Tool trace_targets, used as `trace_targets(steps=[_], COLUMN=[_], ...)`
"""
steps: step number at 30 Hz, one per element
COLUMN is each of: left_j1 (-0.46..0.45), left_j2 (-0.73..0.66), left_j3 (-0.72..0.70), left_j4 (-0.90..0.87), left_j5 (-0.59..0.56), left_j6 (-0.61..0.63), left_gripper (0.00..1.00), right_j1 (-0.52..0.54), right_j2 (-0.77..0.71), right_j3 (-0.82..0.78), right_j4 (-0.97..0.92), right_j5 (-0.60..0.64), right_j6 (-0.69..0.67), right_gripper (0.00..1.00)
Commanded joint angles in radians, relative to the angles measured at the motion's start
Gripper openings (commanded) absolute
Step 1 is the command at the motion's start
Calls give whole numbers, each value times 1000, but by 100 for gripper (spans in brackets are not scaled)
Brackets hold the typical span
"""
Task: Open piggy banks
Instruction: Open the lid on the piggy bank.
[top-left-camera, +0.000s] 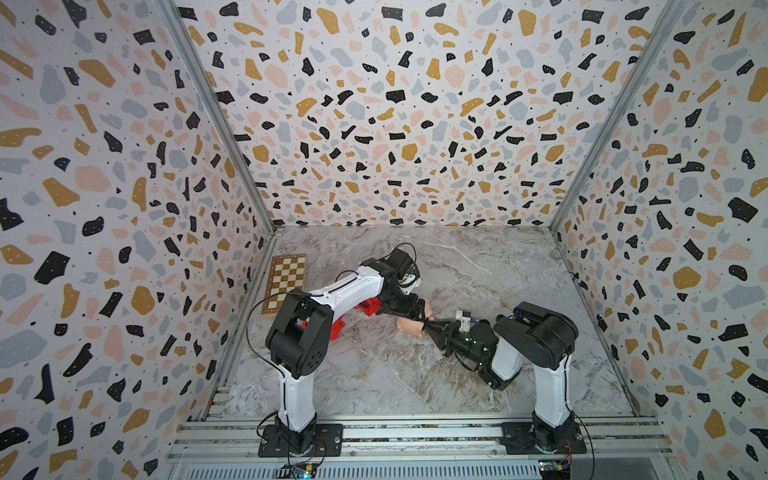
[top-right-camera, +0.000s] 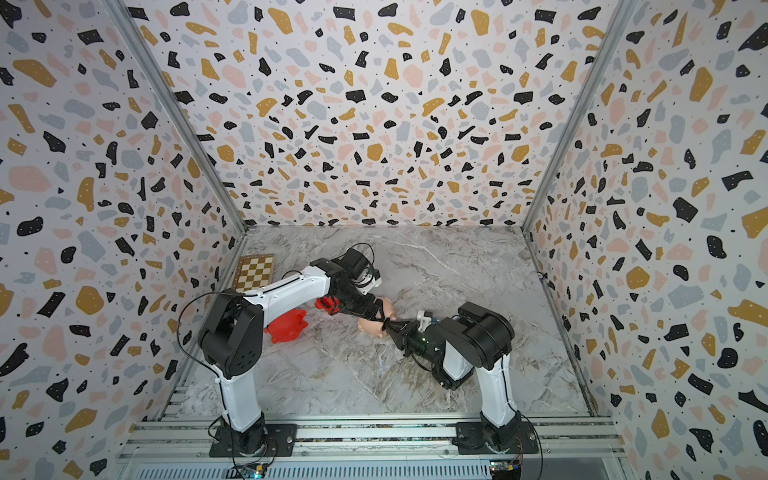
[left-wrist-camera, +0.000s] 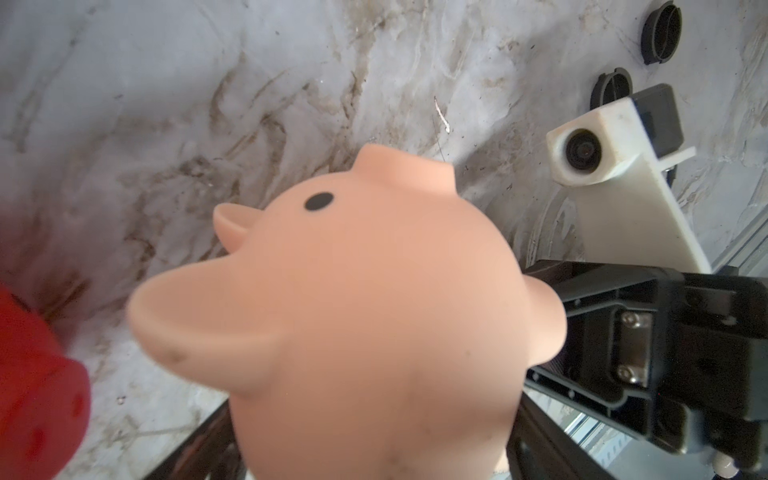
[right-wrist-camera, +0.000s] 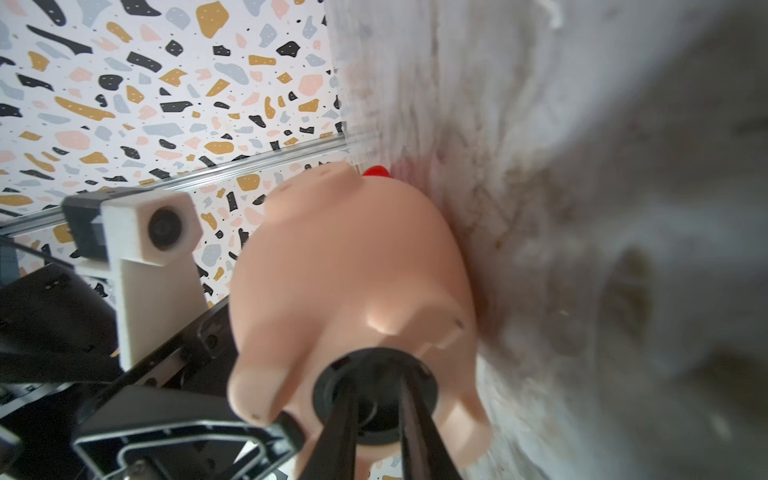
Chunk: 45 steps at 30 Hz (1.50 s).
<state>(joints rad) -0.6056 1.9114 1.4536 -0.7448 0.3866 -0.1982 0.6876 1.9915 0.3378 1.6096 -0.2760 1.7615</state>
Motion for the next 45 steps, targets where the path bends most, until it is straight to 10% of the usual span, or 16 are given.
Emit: trace_targets(steps=[1, 16, 45], left_j1=[-16, -16, -16], left_j2=[19, 13, 23], left_j3=[-21, -20, -12], left_j4=[-31, -36, -44], left_j5=[29, 26, 14], left_j6=[5, 8, 12], left_gripper=[85, 85, 85], right_j1=[1, -19, -6], right_j2=[-44, 26, -203], right_j3=[38, 68, 91], right_j4=[34, 101, -312], right_j5=[-4, -18, -50], right_j6=[-34, -65, -981], right_gripper=[21, 0, 0])
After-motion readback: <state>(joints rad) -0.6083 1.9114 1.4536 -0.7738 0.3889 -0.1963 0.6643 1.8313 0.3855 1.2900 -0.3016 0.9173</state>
